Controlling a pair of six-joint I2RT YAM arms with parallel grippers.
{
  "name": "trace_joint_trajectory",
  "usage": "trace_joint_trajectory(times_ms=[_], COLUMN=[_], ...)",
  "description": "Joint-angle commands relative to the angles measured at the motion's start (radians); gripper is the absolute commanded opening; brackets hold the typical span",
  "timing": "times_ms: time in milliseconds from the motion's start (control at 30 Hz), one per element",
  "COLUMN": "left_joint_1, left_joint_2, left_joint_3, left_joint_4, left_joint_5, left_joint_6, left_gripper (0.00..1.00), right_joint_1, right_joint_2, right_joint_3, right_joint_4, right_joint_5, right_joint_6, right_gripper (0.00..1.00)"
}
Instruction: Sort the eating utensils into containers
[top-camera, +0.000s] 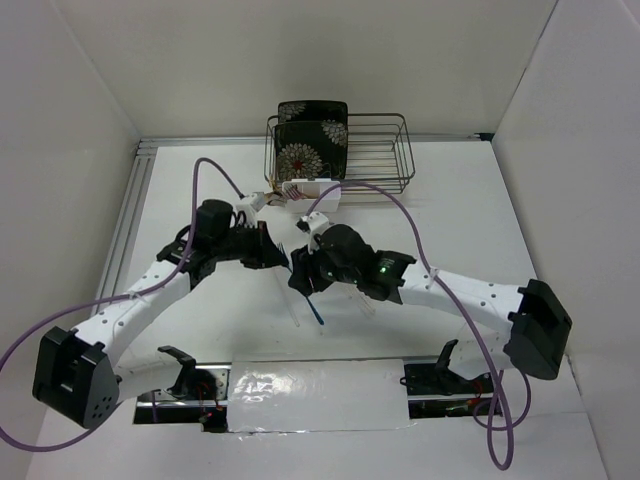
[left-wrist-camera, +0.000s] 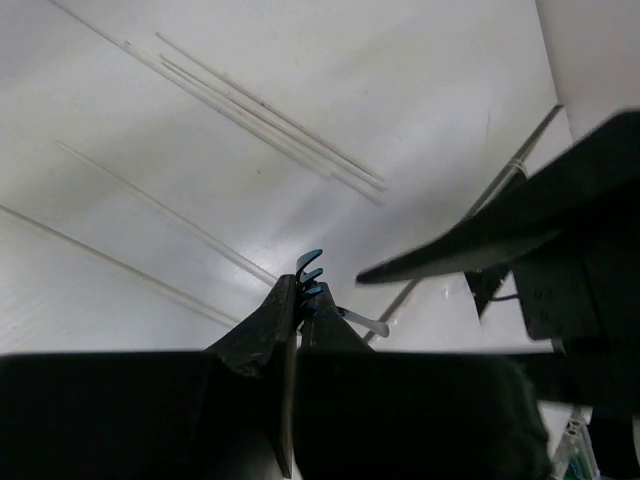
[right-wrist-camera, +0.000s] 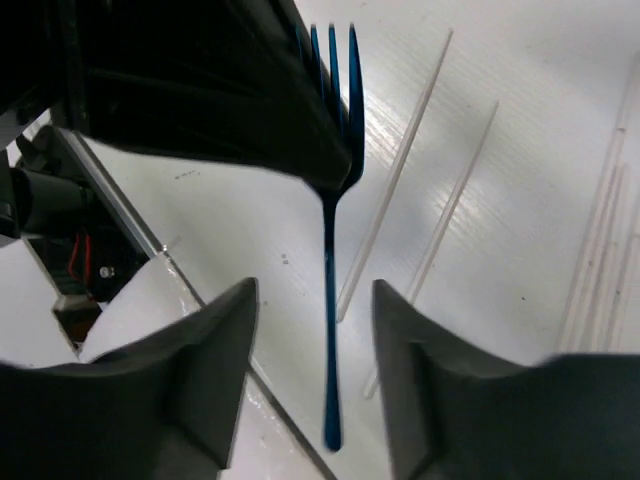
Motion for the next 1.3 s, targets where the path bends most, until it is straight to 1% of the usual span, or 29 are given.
trace_joint_trajectory(times_ms=[0, 33, 67, 100, 133, 167, 200, 233, 267, 300, 367, 400, 467, 500, 567, 600, 633, 733, 900, 1100, 1267], left_joint_1=[0.002, 0.005, 0.010, 0.017, 0.039, 0.038, 0.051, 0.059, 0.060, 0.061, 0.067, 0.068, 0.076, 0.079, 0.082, 0.082, 0.088, 0.091, 0.102, 0.105, 0.107], left_joint_2=[0.007, 0.015, 0.035, 0.040, 0.037, 0.068, 0.088, 0.107, 0.145, 0.165, 0.229, 0.243, 0.305, 0.325, 0.372, 0.401, 0.418, 0.426, 0.412, 0.448, 0.461], left_joint_3=[0.106, 0.129, 0.202, 0.241, 0.291, 0.402, 0.458, 0.517, 0.619, 0.665, 0.783, 0.811, 0.873, 0.890, 0.926, 0.928, 0.931, 0.905, 0.778, 0.781, 0.698], left_joint_4=[0.041, 0.032, 0.023, 0.020, 0.021, 0.000, -0.005, -0.005, 0.006, 0.012, 0.038, 0.046, 0.064, 0.064, 0.066, 0.066, 0.069, 0.087, 0.227, 0.259, 0.346], left_joint_5=[-0.069, -0.087, -0.115, -0.121, -0.117, -0.106, -0.101, -0.101, -0.095, -0.091, -0.092, -0.107, -0.121, -0.127, -0.150, -0.149, -0.166, -0.176, -0.170, -0.178, -0.198], left_joint_6=[0.066, 0.094, 0.111, 0.129, 0.154, 0.160, 0.171, 0.197, 0.212, 0.224, 0.276, 0.293, 0.345, 0.361, 0.414, 0.425, 0.444, 0.465, 0.476, 0.494, 0.511], left_gripper=[0.00, 0.00, 0.00, 0.00, 0.00, 0.00, 0.00, 0.00, 0.00, 0.00, 0.00, 0.00, 0.00, 0.00, 0.00, 0.00, 0.00, 0.00, 0.00, 0.00, 0.00], right_joint_1=[-0.019, -0.030, -0.067, -0.087, -0.119, -0.150, -0.227, -0.268, -0.303, -0.402, -0.505, -0.606, -0.703, -0.789, -0.851, -0.901, -0.908, -0.915, -0.931, -0.937, -0.938], right_joint_2=[-0.083, -0.098, -0.136, -0.160, -0.186, -0.209, -0.259, -0.285, -0.339, -0.338, -0.353, -0.356, -0.359, -0.367, -0.375, -0.381, -0.388, -0.385, -0.344, -0.312, -0.307], right_joint_3=[0.123, 0.143, 0.173, 0.184, 0.184, 0.193, 0.183, 0.174, 0.161, 0.152, 0.126, 0.096, 0.059, 0.030, 0.008, 0.008, -0.001, 0.008, 0.008, 0.008, -0.012], right_joint_4=[-0.173, -0.214, -0.283, -0.310, -0.331, -0.347, -0.357, -0.368, -0.368, -0.377, -0.377, -0.362, -0.336, -0.313, -0.295, -0.284, -0.284, -0.284, -0.275, -0.230, -0.195], right_joint_5=[0.057, 0.075, 0.108, 0.121, 0.130, 0.130, 0.130, 0.145, 0.121, 0.092, 0.005, -0.105, -0.210, -0.285, -0.319, -0.319, -0.307, -0.279, -0.279, -0.298, -0.308], right_joint_6=[0.008, 0.013, 0.031, 0.035, 0.038, 0.039, 0.030, 0.029, 0.025, 0.025, 0.022, 0.022, 0.036, 0.035, 0.030, 0.025, 0.012, -0.016, -0.027, -0.024, -0.036], right_gripper=[0.61, 0.67, 0.75, 0.82, 1.00, 1.00, 1.00, 1.00, 1.00, 1.00, 1.00, 1.00, 1.00, 1.00, 1.00, 1.00, 1.00, 1.00, 1.00, 1.00, 1.00])
